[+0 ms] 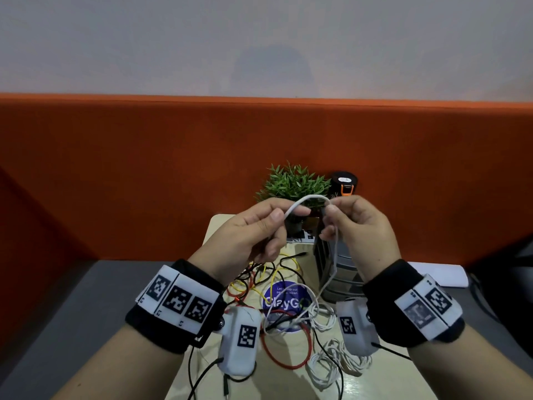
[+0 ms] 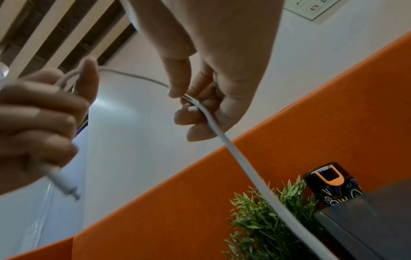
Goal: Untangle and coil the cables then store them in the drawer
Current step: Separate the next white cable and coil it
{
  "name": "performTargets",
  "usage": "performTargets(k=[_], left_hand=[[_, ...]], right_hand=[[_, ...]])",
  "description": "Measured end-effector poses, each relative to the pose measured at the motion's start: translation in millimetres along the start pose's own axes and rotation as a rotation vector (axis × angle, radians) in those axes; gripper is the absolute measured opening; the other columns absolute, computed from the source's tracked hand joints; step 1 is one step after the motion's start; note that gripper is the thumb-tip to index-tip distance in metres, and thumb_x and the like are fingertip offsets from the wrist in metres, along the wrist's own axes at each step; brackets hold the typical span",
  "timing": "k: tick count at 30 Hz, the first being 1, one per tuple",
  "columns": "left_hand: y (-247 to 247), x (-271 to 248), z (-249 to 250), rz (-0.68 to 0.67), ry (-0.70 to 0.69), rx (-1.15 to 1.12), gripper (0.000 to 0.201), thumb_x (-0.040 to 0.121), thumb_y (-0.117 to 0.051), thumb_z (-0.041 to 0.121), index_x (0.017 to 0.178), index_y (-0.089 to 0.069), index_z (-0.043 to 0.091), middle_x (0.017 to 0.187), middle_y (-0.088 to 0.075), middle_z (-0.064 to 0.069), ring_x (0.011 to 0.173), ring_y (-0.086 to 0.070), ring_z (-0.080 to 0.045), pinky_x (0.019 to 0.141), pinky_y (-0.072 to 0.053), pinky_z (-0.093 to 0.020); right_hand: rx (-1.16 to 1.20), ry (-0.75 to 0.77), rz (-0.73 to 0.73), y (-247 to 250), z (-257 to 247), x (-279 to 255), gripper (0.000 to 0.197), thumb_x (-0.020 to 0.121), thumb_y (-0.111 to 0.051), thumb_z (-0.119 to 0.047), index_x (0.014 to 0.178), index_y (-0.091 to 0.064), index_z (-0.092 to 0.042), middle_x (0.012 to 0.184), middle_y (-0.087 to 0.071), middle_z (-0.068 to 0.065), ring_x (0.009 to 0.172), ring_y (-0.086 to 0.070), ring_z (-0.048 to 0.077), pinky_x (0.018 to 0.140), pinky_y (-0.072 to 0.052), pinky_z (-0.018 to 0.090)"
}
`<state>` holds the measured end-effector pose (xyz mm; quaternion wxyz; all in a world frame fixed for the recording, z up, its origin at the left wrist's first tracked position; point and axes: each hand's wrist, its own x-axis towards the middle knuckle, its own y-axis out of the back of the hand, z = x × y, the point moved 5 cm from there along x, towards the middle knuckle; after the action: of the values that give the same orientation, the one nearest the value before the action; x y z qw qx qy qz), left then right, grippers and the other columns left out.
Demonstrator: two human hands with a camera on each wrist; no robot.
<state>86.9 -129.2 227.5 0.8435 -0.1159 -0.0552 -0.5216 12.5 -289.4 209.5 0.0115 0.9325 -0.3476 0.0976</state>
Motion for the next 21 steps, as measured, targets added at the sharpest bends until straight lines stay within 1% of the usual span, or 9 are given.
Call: performTargets(k=[2, 6, 9, 11, 13, 15, 17, 19, 21], left_hand=[[-3, 1, 3, -0.031, -0.028, -0.043, 0.035, 0.096, -0.038, 0.020, 0.125, -0.054, 0.010, 0.058, -0.044, -0.002, 0.049, -0.032, -0.013, 0.053, -0.021, -0.032], [-2, 5, 7, -0.001, -0.081, -0.111, 0.039, 0.094, -0.037, 0.011, 0.130, -0.050, 0.013, 0.074, -0.058, -0.001, 0.058, -0.044, -0.012, 0.059, -0.036, -0.024], [3, 7, 9, 0.087, -0.110, -0.078, 0.036, 0.093, -0.040, 0.011, 0.127, -0.053, 0.015, 0.086, -0.067, -0.002, 0.067, -0.056, -0.012, 0.063, -0.045, -0.022], [5, 8, 9, 0.132, -0.122, -0.065, 0.034, 0.093, -0.045, 0.009, 0.125, -0.054, 0.015, 0.098, -0.071, -0.004, 0.083, -0.065, -0.015, 0.073, -0.051, -0.024], [8, 9, 10, 0.179, -0.135, -0.054, 0.038, 0.088, -0.048, 0.010, 0.125, -0.054, 0.013, 0.111, -0.070, -0.005, 0.103, -0.065, -0.018, 0.086, -0.051, -0.026], [10, 10, 10, 0.218, -0.149, -0.044, 0.040, 0.087, -0.047, 0.006, 0.125, -0.054, 0.010, 0.122, -0.065, -0.006, 0.115, -0.060, -0.019, 0.095, -0.048, -0.027], [12, 10, 7, 0.253, -0.141, -0.032, 0.037, 0.090, -0.045, 0.000, 0.124, -0.056, 0.009, 0.125, -0.063, -0.005, 0.118, -0.058, -0.017, 0.099, -0.046, -0.027], [13, 9, 5, 0.272, -0.130, 0.044, 0.036, 0.090, -0.047, -0.004, 0.121, -0.059, 0.012, 0.124, -0.064, -0.001, 0.119, -0.057, -0.013, 0.101, -0.044, -0.026], [14, 8, 3, 0.272, -0.145, 0.232, 0.038, 0.091, -0.051, -0.005, 0.120, -0.062, 0.016, 0.125, -0.063, 0.003, 0.121, -0.054, -0.009, 0.101, -0.043, -0.024]], right_hand=[[-0.022, -0.049, -0.010, -6, 6, -4, 0.010, 0.090, -0.062, -0.012, 0.081, -0.066, -0.010, 0.067, -0.057, 0.013, 0.054, -0.053, 0.022, 0.049, -0.048, 0.027], [-0.130, -0.095, -0.093, -22, 16, -18, 0.015, 0.091, -0.061, -0.021, 0.082, -0.073, -0.017, 0.054, -0.053, 0.003, 0.040, -0.043, 0.013, 0.040, -0.036, 0.021], [-0.377, 0.032, -0.186, -35, 15, -28, 0.014, 0.091, -0.061, -0.026, 0.085, -0.071, -0.033, 0.060, -0.057, -0.011, 0.056, -0.049, 0.003, 0.054, -0.039, 0.016], [-0.544, 0.135, -0.231, -42, 12, -33, 0.021, 0.095, -0.056, -0.016, 0.106, -0.070, -0.026, 0.077, -0.055, -0.012, 0.073, -0.051, 0.002, 0.066, -0.039, 0.014], [-0.648, 0.210, -0.291, -49, 9, -38, 0.034, 0.096, -0.048, -0.003, 0.123, -0.063, -0.017, 0.084, -0.047, -0.006, 0.077, -0.046, 0.005, 0.069, -0.036, 0.012], [-0.719, 0.290, -0.353, -56, 6, -45, 0.037, 0.096, -0.045, 0.000, 0.127, -0.059, -0.015, 0.086, -0.043, -0.003, 0.077, -0.043, 0.010, 0.068, -0.036, 0.016], [-0.757, 0.341, -0.412, -62, 1, -51, 0.037, 0.096, -0.044, 0.000, 0.128, -0.057, -0.014, 0.088, -0.044, -0.001, 0.078, -0.043, 0.012, 0.068, -0.038, 0.018], [-0.731, 0.334, -0.453, -64, -3, -53, 0.036, 0.096, -0.045, -0.001, 0.129, -0.057, -0.011, 0.092, -0.047, 0.000, 0.076, -0.043, 0.005, 0.068, -0.035, 0.008], [-0.659, 0.298, -0.454, -62, -6, -52, 0.029, 0.096, -0.048, -0.002, 0.120, -0.063, -0.007, 0.091, -0.049, 0.000, 0.072, -0.044, -0.001, 0.066, -0.033, 0.006]])
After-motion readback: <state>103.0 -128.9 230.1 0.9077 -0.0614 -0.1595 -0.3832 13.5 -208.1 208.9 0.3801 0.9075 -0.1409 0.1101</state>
